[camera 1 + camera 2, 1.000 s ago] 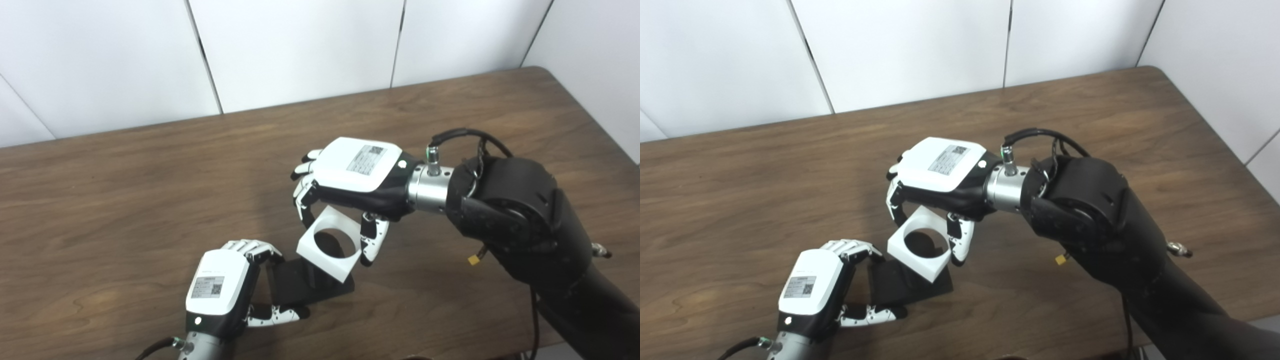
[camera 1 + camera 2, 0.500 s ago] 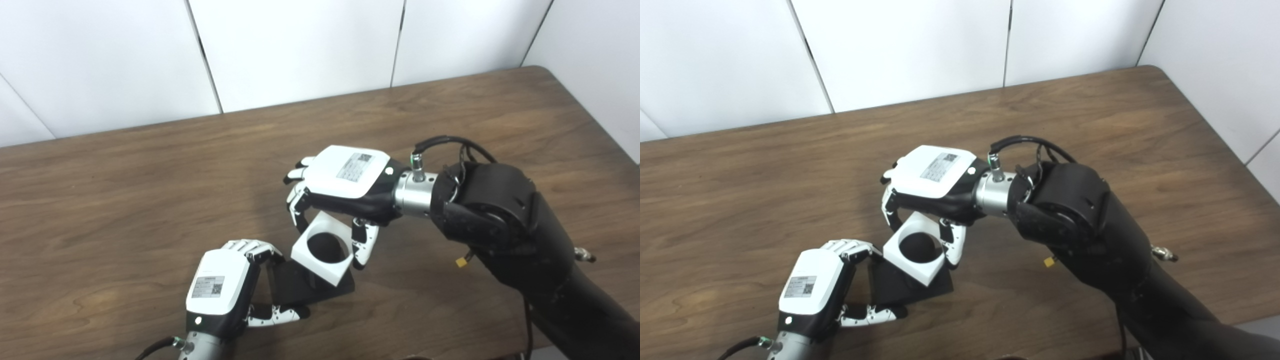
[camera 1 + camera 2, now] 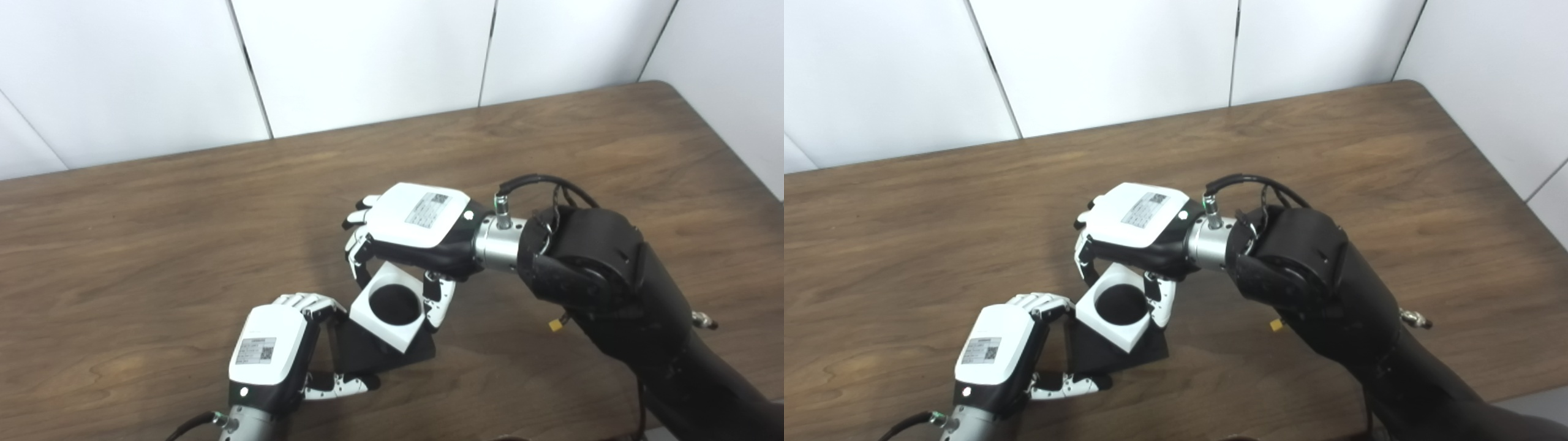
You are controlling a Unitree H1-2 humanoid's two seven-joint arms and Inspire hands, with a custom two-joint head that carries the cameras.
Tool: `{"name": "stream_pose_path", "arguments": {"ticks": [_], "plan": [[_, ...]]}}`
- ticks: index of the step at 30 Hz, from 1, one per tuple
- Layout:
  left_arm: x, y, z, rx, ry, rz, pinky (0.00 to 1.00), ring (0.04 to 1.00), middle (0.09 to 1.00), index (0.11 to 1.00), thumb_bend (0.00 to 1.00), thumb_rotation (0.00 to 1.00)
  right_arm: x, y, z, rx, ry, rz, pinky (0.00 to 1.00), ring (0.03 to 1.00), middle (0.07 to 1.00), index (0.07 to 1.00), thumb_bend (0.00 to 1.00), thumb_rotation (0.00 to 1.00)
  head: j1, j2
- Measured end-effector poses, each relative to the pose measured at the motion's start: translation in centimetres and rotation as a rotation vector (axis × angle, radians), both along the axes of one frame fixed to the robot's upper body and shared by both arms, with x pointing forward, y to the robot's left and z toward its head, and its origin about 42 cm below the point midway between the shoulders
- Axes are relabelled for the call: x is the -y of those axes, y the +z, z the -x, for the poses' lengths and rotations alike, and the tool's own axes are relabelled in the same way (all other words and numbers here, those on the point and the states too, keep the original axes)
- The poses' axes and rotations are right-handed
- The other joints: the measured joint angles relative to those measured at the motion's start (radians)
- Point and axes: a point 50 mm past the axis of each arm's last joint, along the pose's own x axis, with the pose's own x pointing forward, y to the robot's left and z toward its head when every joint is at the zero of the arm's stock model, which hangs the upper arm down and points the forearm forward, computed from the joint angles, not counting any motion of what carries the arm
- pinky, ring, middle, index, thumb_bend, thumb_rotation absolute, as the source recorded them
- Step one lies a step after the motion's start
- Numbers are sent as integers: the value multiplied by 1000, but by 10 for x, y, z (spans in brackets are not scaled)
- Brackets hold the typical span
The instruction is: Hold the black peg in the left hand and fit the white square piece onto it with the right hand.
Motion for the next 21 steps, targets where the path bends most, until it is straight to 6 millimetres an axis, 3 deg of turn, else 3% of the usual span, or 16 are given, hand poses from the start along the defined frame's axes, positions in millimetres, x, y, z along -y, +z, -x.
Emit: {"name": "stream_pose_path", "arguments": {"ticks": [21], "plan": [[1,0,0,-1,4,0,747,726,686,486,523,52,-3,-10,-5,-2,7,33,924,920,785,492,525,147,2,6]]}}
